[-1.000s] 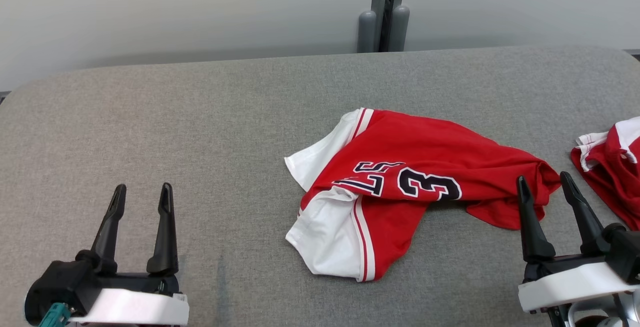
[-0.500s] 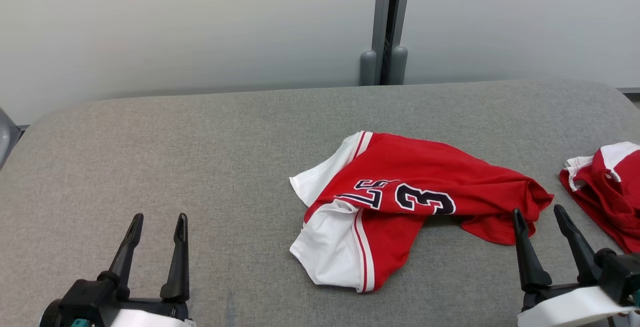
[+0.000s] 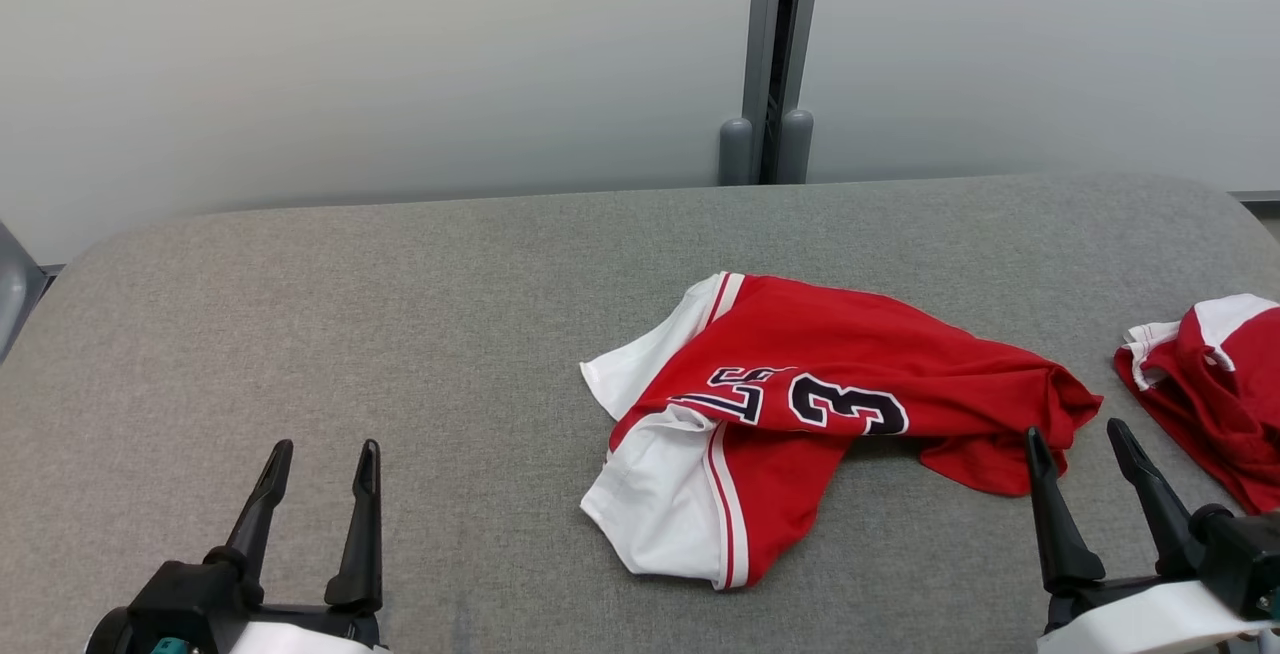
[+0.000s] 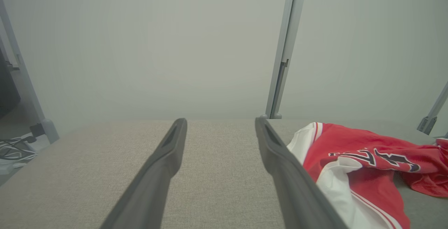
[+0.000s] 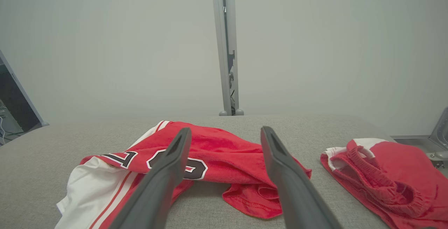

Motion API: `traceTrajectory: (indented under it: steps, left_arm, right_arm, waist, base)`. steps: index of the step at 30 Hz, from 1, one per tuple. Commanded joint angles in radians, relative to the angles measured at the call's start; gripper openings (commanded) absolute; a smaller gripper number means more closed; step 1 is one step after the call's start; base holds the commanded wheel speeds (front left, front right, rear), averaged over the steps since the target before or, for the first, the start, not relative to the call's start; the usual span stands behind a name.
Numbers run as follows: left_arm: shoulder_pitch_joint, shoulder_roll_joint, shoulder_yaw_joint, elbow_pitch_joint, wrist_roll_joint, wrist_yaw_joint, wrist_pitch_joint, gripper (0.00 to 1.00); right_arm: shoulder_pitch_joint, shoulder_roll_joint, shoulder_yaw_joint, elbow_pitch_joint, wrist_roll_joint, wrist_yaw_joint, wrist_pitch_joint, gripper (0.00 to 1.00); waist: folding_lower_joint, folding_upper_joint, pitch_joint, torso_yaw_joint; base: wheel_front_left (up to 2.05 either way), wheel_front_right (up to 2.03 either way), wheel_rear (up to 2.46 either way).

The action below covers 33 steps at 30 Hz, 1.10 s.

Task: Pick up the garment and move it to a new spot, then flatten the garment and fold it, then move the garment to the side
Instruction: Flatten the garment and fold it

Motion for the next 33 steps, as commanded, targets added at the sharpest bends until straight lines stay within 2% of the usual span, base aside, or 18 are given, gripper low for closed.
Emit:
traceTrajectory:
  steps: [1, 7, 10, 16, 17, 23, 33]
  left_arm:
    - [-0.007, 0.003, 0.000, 0.000, -0.004, 0.008, 0.002, 1.00]
    - [-0.022, 0.001, -0.009, -0.005, -0.001, 0.007, 0.006, 1.00]
    - [-0.052, -0.002, -0.031, -0.001, 0.003, -0.013, 0.017, 1.00]
    - [-0.149, -0.019, -0.107, 0.072, -0.025, -0.100, 0.071, 1.00]
    - [-0.149, -0.019, -0.107, 0.072, -0.025, -0.100, 0.071, 1.00]
    - [-0.235, -0.046, -0.170, 0.215, -0.103, -0.202, 0.179, 1.00]
    - [-0.297, -0.031, -0.208, 0.297, -0.234, -0.285, 0.370, 1.00]
  right_arm:
    - [0.010, -0.005, -0.002, -0.005, 0.005, 0.000, 0.001, 1.00]
    - [0.006, -0.004, -0.003, -0.010, 0.006, 0.000, 0.007, 1.00]
    - [-0.008, -0.004, -0.001, -0.015, 0.005, 0.000, 0.009, 1.00]
    - [-0.041, -0.004, 0.019, -0.023, -0.001, 0.000, 0.008, 1.00]
    - [-0.041, -0.004, 0.019, -0.023, -0.001, 0.000, 0.008, 1.00]
    - [-0.086, -0.005, 0.050, -0.010, -0.006, 0.000, -0.002, 1.00]
    - [-0.134, -0.004, 0.064, 0.021, 0.006, 0.000, -0.032, 1.00]
  waist:
    - [0.0000, -0.0001, 0.001, 0.000]
    - [0.0000, -0.0001, 0.009, 0.001]
    - [0.0000, -0.0001, 0.030, -0.002]
    - [0.0000, -0.0001, 0.101, -0.028]
    - [0.0000, -0.0001, 0.101, -0.028]
    - [0.0000, -0.0001, 0.179, -0.072]
    - [0.0000, -0.0001, 0.270, -0.106]
  base:
    - [0.00, 0.00, 0.00]
    - [0.00, 0.00, 0.00]
    - [0.00, 0.00, 0.00]
    - [0.00, 0.00, 0.00]
    - [0.00, 0.00, 0.00]
    - [0.00, 0.00, 0.00]
    - [0.00, 0.00, 0.00]
